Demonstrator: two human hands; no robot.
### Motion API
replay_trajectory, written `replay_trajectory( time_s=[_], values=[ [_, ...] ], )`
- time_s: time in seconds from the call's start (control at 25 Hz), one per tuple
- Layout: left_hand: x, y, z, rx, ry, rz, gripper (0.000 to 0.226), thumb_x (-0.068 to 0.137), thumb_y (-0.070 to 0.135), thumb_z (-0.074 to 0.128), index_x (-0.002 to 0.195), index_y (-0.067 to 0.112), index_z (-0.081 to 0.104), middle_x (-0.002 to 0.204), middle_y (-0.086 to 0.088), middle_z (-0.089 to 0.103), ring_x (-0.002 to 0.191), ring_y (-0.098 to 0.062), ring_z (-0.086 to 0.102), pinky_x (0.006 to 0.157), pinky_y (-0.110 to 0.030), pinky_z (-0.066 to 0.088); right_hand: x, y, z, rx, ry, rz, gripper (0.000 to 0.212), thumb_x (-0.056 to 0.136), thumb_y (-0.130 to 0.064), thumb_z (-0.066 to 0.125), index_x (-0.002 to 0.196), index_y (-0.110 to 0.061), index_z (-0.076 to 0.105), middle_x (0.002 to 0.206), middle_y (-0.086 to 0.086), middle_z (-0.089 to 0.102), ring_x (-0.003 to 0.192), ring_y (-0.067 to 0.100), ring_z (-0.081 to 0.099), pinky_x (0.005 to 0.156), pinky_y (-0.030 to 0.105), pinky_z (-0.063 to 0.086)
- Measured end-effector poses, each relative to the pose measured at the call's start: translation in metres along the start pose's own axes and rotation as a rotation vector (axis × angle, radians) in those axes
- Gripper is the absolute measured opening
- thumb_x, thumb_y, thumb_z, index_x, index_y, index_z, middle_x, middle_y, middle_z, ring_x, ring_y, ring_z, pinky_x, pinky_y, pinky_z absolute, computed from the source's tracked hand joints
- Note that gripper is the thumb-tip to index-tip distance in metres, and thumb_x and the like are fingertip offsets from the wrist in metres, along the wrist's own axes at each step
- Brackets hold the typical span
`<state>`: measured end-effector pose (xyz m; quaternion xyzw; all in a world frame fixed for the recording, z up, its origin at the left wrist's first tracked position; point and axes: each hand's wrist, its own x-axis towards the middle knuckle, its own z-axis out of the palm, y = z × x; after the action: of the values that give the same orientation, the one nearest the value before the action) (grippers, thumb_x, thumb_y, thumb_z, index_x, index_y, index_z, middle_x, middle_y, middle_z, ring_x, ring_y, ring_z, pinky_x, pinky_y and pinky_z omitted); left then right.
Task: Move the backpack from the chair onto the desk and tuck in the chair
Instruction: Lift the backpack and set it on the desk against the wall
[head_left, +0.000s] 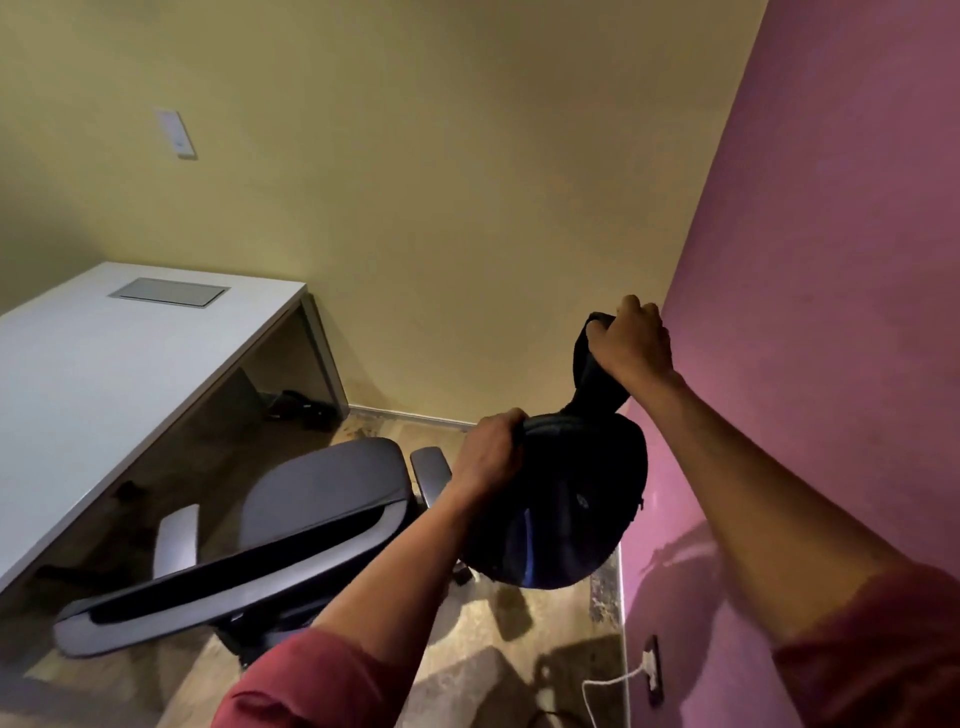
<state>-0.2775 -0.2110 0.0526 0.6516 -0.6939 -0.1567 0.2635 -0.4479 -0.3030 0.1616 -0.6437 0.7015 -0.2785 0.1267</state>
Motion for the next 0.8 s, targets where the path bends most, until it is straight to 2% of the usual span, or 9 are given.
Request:
replay_trajectory(
  time_s=[0.12, 0.24, 0.36, 0.44, 0.52, 0.64, 0.72, 0.8],
  values=[
    [0.025, 0.005, -0.002, -0.011, 0.058, 0.038, 0.018, 0.085, 0.016, 0.052, 0.099, 0.012, 0.063, 0.095, -0.016, 0.072, 0.087, -0.039, 0.064, 0.063, -0.036, 0.039, 0.013, 0.012, 0.009, -0.080, -0.049, -0.083, 0.051, 0.093, -0.043, 0.047, 0.129, -0.008, 0.050, 0.133, 0.018, 0.052, 0.122, 0.043, 0.039, 0.098, 0.050, 0.036],
    [0.044, 0.005, -0.008, -0.018, 0.087, 0.060, 0.018, 0.086, 0.017, 0.054, 0.099, 0.013, 0.065, 0.093, -0.014, 0.072, 0.085, -0.038, 0.065, 0.064, -0.036, 0.041, 0.016, 0.025, 0.030, -0.042, -0.084, -0.190, 0.051, 0.093, -0.051, 0.049, 0.128, -0.014, 0.053, 0.134, 0.012, 0.055, 0.127, 0.037, 0.038, 0.100, 0.047, 0.034],
    [0.063, 0.001, -0.022, -0.043, 0.131, 0.075, 0.019, 0.083, 0.010, 0.057, 0.100, 0.010, 0.066, 0.092, -0.016, 0.073, 0.086, -0.039, 0.065, 0.067, -0.040, 0.045, 0.015, 0.035, 0.050, 0.030, -0.190, -0.337, 0.058, 0.094, -0.058, 0.050, 0.136, -0.017, 0.051, 0.142, 0.007, 0.053, 0.135, 0.030, 0.038, 0.106, 0.043, 0.031],
    [0.076, -0.005, -0.033, -0.060, 0.153, 0.091, 0.021, 0.081, 0.005, 0.058, 0.100, 0.008, 0.067, 0.093, -0.016, 0.073, 0.086, -0.039, 0.065, 0.067, -0.039, 0.043, 0.016, 0.039, 0.058, 0.052, -0.251, -0.417, 0.067, 0.090, -0.068, 0.045, 0.138, -0.021, 0.050, 0.144, 0.002, 0.052, 0.134, 0.026, 0.041, 0.106, 0.043, 0.031],
    [0.091, -0.013, -0.045, -0.096, 0.169, 0.095, 0.020, 0.081, 0.003, 0.061, 0.100, 0.007, 0.067, 0.093, -0.015, 0.073, 0.087, -0.036, 0.066, 0.066, -0.034, 0.040, 0.024, 0.041, 0.061, 0.036, -0.242, -0.500, 0.072, 0.084, -0.074, 0.051, 0.137, -0.026, 0.049, 0.140, -0.002, 0.054, 0.127, 0.022, 0.046, 0.103, 0.044, 0.036],
    [0.118, -0.026, -0.062, -0.176, 0.163, 0.124, 0.017, 0.085, 0.006, 0.068, 0.101, 0.008, 0.068, 0.093, -0.009, 0.074, 0.087, -0.028, 0.067, 0.068, -0.029, 0.042, 0.050, 0.035, 0.065, 0.020, -0.180, -0.568, 0.058, 0.081, -0.052, 0.072, 0.128, -0.023, 0.054, 0.122, -0.001, 0.061, 0.111, 0.025, 0.059, 0.089, 0.043, 0.050],
    [0.139, -0.035, -0.074, -0.191, 0.131, 0.139, 0.017, 0.086, 0.010, 0.070, 0.103, 0.009, 0.068, 0.093, -0.006, 0.074, 0.087, -0.024, 0.067, 0.072, -0.031, 0.047, 0.072, 0.022, 0.069, 0.029, -0.127, -0.574, 0.036, 0.082, -0.037, 0.073, 0.112, -0.025, 0.058, 0.104, -0.001, 0.066, 0.096, 0.027, 0.064, 0.075, 0.039, 0.052],
    [0.162, -0.053, -0.087, -0.204, 0.097, 0.166, 0.017, 0.086, 0.012, 0.071, 0.102, 0.009, 0.067, 0.091, -0.004, 0.072, 0.085, -0.022, 0.066, 0.073, -0.033, 0.047, 0.092, 0.004, 0.078, 0.067, -0.099, -0.574, 0.024, 0.080, -0.030, 0.071, 0.101, -0.026, 0.058, 0.093, -0.002, 0.067, 0.086, 0.028, 0.064, 0.067, 0.037, 0.050]
  ],
)
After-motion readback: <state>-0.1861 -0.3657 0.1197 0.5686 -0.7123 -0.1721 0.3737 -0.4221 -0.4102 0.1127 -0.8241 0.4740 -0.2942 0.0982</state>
